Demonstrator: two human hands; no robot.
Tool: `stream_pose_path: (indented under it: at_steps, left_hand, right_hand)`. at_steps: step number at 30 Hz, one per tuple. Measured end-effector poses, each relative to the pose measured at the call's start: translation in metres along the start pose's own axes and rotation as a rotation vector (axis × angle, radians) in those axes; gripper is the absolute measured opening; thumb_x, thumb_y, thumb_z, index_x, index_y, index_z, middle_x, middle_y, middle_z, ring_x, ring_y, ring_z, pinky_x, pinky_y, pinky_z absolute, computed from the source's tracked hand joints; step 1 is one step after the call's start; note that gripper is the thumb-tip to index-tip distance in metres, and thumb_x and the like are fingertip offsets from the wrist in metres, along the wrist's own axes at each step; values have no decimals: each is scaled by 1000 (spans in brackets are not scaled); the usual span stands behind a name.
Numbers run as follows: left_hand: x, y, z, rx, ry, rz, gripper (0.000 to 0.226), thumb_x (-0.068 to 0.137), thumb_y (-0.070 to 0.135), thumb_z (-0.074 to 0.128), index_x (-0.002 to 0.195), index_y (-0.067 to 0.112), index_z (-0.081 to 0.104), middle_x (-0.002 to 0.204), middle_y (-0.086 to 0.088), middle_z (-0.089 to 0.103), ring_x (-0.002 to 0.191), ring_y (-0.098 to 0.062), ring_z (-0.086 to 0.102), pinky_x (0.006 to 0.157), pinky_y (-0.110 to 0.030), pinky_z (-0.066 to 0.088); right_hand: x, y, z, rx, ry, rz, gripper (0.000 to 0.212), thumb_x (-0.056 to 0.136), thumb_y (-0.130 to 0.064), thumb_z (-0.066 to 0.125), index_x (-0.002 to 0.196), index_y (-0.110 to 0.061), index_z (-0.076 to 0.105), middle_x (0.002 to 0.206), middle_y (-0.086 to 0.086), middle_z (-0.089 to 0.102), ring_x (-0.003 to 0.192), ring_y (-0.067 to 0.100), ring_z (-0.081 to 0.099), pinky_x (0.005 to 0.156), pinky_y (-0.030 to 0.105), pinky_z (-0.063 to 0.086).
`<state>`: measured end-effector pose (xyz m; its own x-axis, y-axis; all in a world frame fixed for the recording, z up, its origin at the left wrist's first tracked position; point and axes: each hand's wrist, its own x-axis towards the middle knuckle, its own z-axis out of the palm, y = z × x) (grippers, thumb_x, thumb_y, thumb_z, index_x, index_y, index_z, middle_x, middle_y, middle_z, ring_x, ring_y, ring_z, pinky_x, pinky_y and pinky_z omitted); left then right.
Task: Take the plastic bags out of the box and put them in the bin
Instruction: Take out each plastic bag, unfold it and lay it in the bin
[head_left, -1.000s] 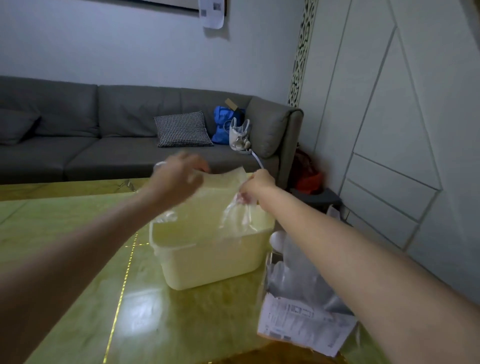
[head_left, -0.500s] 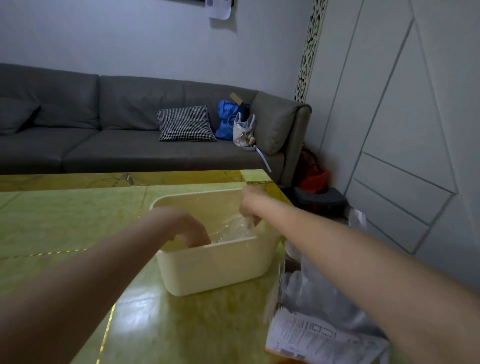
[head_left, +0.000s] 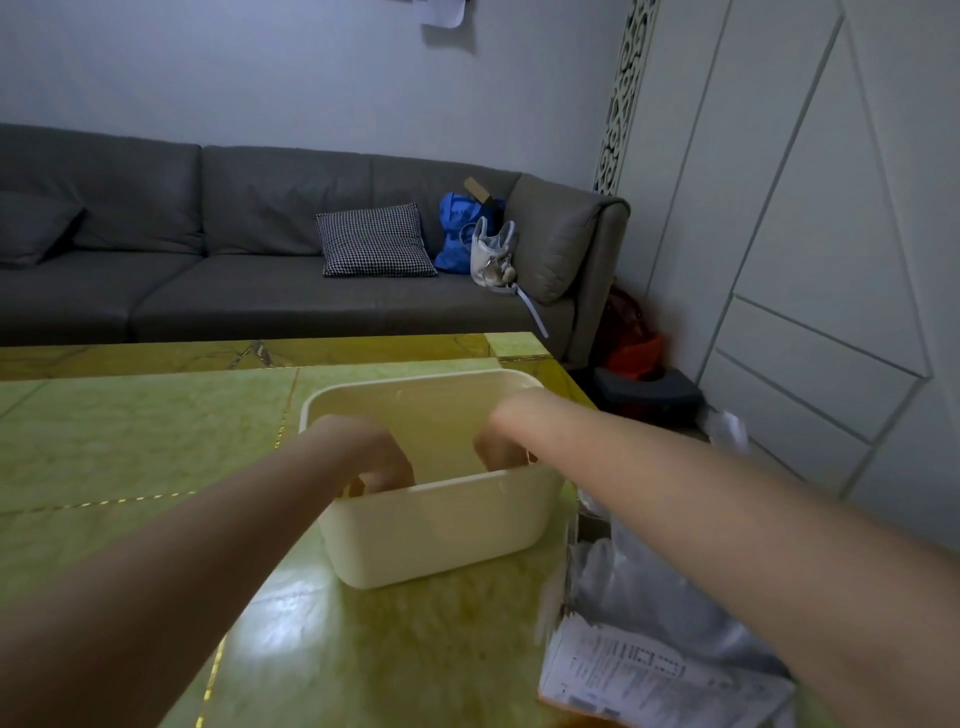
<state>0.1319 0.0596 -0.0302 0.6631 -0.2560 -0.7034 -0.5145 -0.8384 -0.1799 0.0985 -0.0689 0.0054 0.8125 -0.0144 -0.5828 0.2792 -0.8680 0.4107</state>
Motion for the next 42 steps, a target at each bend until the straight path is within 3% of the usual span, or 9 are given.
stream_pose_path:
  at_steps: [9, 13, 15, 19, 24, 29, 33, 36, 42]
  left_hand:
    - [-90, 28, -37, -262, 697, 239, 28, 94, 14, 47, 116, 20, 64, 119, 1, 62, 108, -17, 57, 95, -27, 44]
    - [-123, 71, -39, -468, 743, 455, 25, 94, 9, 48, 113, 12, 65, 92, 1, 65, 74, -6, 61, 60, -6, 44]
    - [-133, 90, -35, -519, 725, 520, 23, 92, 11, 53, 112, 12, 65, 80, 9, 62, 58, 3, 55, 48, -4, 40]
    - [-148, 133, -17, -527, 898, 572, 34, 86, 25, 63, 118, 14, 59, 112, -1, 65, 51, 2, 51, 51, -13, 43]
    - [-144, 185, 8, -690, 731, 571, 55, 85, 24, 64, 133, 9, 41, 122, -6, 59, 66, -15, 64, 70, -31, 57]
    - [-131, 187, 19, -823, 536, 515, 50, 86, 14, 63, 131, 4, 44, 105, -15, 68, 64, -12, 64, 69, -25, 56]
    - [-132, 178, 12, -1037, 565, 487, 41, 88, 8, 61, 125, 2, 46, 98, -14, 65, 61, -11, 62, 58, -20, 53]
    - [-132, 177, 11, -1109, 519, 458, 45, 88, 5, 60, 129, 1, 41, 90, -11, 62, 62, -14, 61, 59, -21, 54]
    - [-141, 172, 21, -998, 273, 525, 36, 89, 7, 56, 124, 0, 48, 95, -10, 62, 82, -21, 61, 87, -35, 52]
  right_hand:
    - [-82, 45, -31, 533, 329, -120, 25, 95, -13, 51, 116, -5, 62, 115, 10, 63, 98, 22, 65, 69, 22, 51]
    - [-147, 69, -5, 555, 351, -96, 27, 93, -26, 57, 112, -9, 65, 91, -2, 61, 85, 13, 59, 67, 21, 50]
    - [-171, 79, 16, 546, 344, -64, 41, 87, -43, 61, 117, -14, 63, 102, -5, 59, 97, 14, 57, 82, 28, 50]
    - [-191, 88, 76, 532, 285, 126, 73, 75, -53, 71, 132, -15, 46, 124, 1, 50, 113, 23, 52, 93, 33, 45]
    - [-184, 94, 107, 950, 449, 238, 15, 78, -17, 77, 74, -8, 65, 57, 2, 62, 58, 17, 58, 52, 25, 48]
    - [-205, 103, 78, 1375, 734, 194, 16, 87, -14, 66, 77, -9, 56, 70, 5, 59, 58, 14, 53, 54, 22, 47]
    - [-204, 93, 83, 1028, 424, 342, 43, 79, -41, 73, 84, -8, 46, 77, 7, 60, 62, 17, 56, 59, 27, 50]
    - [-188, 70, 107, 930, 375, 296, 35, 84, -34, 70, 72, -7, 51, 69, 8, 60, 55, 17, 54, 55, 26, 46]
    - [-189, 94, 76, 1652, 981, 189, 16, 90, -7, 58, 74, -6, 56, 64, 8, 55, 54, 18, 51, 47, 22, 42]
